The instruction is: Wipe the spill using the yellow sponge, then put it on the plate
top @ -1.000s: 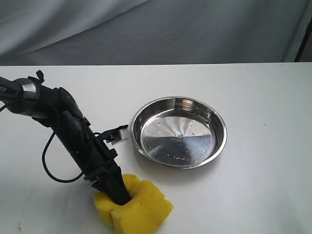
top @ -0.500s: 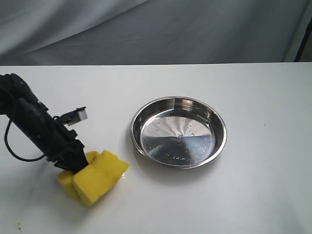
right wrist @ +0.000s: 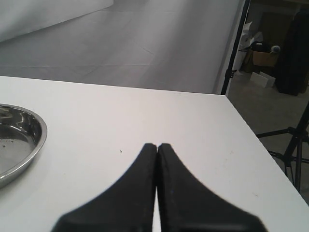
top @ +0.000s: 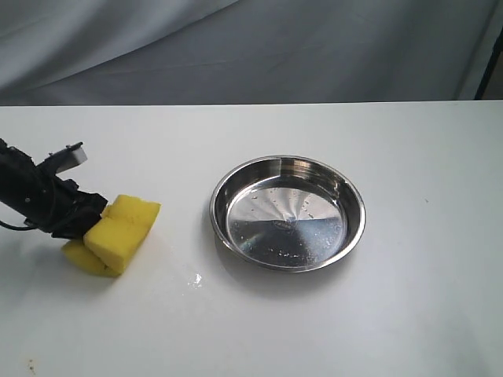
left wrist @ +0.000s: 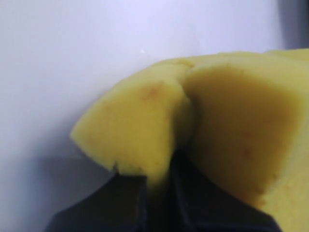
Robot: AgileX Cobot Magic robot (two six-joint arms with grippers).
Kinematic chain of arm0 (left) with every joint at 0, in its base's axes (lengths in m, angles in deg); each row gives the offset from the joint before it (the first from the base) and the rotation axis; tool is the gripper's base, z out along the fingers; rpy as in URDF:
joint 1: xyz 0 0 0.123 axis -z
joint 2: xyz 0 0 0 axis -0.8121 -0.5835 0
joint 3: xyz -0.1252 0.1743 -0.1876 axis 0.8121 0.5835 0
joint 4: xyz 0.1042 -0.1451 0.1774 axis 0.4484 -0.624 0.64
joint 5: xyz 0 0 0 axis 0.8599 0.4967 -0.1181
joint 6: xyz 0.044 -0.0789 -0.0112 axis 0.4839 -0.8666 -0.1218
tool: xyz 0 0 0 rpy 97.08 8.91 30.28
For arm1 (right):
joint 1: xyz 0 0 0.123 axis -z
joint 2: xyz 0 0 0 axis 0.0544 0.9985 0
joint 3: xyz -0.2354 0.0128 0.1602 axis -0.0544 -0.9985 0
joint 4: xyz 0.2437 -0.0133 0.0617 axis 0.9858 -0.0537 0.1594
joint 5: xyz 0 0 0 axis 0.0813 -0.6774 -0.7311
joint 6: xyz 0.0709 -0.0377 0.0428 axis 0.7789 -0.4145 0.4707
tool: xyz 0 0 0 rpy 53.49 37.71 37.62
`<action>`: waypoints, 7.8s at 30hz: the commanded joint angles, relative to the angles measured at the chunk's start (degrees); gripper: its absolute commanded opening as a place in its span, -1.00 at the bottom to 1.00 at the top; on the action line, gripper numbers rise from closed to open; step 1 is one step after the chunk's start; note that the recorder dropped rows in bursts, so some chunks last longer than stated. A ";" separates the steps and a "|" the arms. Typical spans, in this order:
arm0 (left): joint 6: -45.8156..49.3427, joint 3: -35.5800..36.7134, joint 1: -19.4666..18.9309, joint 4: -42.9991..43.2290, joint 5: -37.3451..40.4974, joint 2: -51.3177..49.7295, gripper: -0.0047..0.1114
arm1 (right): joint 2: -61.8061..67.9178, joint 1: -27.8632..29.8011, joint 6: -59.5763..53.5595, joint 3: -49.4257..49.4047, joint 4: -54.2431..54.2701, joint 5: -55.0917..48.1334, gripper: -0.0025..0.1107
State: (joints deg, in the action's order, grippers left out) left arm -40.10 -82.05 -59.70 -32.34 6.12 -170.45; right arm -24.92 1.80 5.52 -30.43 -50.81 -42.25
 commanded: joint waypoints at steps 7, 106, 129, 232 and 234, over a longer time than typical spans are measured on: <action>-3.18 0.33 -5.69 8.40 -25.02 -1.99 -0.92 | -0.33 0.24 0.06 -0.17 0.04 0.44 -0.96; -76.10 14.27 21.19 93.15 -17.59 3.44 -0.92 | -0.33 0.24 0.06 -0.17 0.44 0.44 -0.96; -71.83 9.62 9.41 74.20 -23.85 7.76 -0.92 | -0.33 0.24 0.06 -0.17 0.44 0.44 -0.96; -10.72 27.02 12.61 11.38 -32.28 84.76 -0.92 | -0.33 0.24 0.06 -0.17 0.44 0.44 -0.96; -10.72 28.32 12.61 11.38 -31.86 88.55 -0.92 | -0.33 0.24 0.06 -0.17 0.44 0.44 -0.96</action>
State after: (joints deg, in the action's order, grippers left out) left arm -50.03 -55.46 -46.93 -20.42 -25.10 -86.33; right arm -24.92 1.80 5.52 -30.43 -50.60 -42.25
